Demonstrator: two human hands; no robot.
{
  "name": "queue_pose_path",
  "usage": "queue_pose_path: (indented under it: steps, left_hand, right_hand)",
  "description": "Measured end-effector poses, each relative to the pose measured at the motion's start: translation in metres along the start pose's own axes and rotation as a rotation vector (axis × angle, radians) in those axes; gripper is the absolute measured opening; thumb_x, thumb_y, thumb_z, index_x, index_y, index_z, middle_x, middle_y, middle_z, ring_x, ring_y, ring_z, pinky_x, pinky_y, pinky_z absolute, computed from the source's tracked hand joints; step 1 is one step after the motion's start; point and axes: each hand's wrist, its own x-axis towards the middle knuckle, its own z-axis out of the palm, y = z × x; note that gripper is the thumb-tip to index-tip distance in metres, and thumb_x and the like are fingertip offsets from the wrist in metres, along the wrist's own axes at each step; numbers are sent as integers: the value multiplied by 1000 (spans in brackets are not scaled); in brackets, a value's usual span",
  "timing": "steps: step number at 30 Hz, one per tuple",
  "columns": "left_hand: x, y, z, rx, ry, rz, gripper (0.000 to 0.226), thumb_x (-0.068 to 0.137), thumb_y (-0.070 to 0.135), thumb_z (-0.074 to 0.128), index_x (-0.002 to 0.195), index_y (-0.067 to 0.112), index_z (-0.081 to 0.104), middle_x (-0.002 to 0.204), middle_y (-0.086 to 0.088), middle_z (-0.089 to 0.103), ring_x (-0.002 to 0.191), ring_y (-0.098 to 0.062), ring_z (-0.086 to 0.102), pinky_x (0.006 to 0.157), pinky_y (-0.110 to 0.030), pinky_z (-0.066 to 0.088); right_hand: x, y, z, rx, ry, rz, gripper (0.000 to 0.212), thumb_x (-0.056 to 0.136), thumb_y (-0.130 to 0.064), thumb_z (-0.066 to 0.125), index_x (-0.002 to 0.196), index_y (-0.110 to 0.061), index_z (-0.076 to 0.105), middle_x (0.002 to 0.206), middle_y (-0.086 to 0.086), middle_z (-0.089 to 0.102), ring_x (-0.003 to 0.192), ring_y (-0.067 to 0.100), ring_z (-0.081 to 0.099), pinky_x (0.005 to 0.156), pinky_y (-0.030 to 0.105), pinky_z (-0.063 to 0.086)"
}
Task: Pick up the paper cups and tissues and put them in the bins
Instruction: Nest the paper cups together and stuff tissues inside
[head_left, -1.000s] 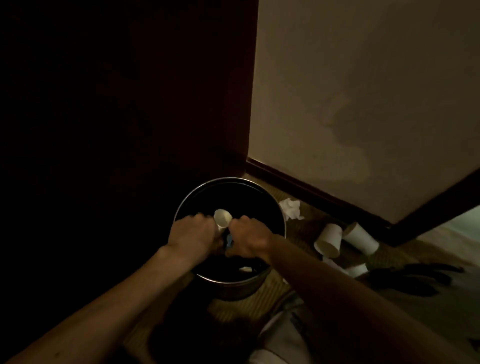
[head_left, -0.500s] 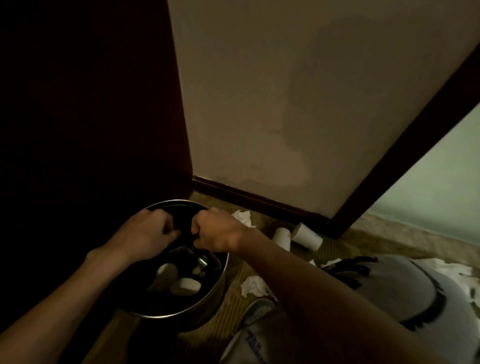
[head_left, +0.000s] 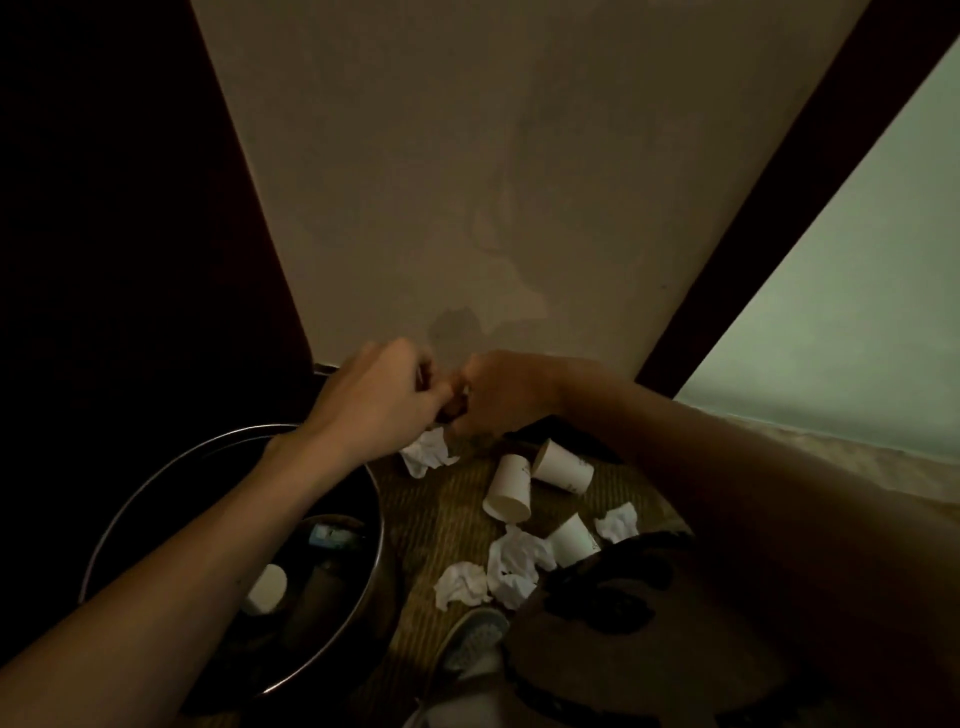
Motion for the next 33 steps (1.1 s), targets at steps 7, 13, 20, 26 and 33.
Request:
queue_pose_path:
  steps: [7,13,20,26,33]
  left_hand:
    - [47,15,79,-90,-213,-122,30,96,38,58,79,14,67,77,-7,66,77,-25,64,55,-30,41]
    - [63,4,164,-87,-303,-287,22,92,34,61,100,14,69,103,-8,67,90,-22,63,70,-31,45]
    - [44,-10,245,-245,-237,-494,40,97,36,56,131,14,53,134,-13,55,123,-32,52,96,-39,45]
    - [45,-23,284,-452,-159,-563,53,99,35,55,144,13,39,143,-13,47,130,-30,46,104,-39,40]
    - [44,-37,306,-543,-97,-602,56,94,34,63,142,14,40,135,-8,53,121,-26,53,87,-27,42]
  right_hand:
    - [-3,65,-4,86,2,184,36,90,-29,69,123,-16,62,107,10,68,86,19,65,67,26,56]
    - [2,159,40,368,190,353,31,92,-26,67,118,-11,63,95,7,68,75,16,66,56,22,54]
    - [29,204,123,513,128,445,27,97,-24,59,120,-11,63,104,11,67,74,18,67,54,19,54]
    - [60,204,162,550,154,386,31,99,-21,53,125,-8,62,122,11,63,108,27,62,94,38,51]
    - [82,207,197,854,348,437,37,96,-35,59,122,-9,58,102,10,69,93,27,67,89,41,54]
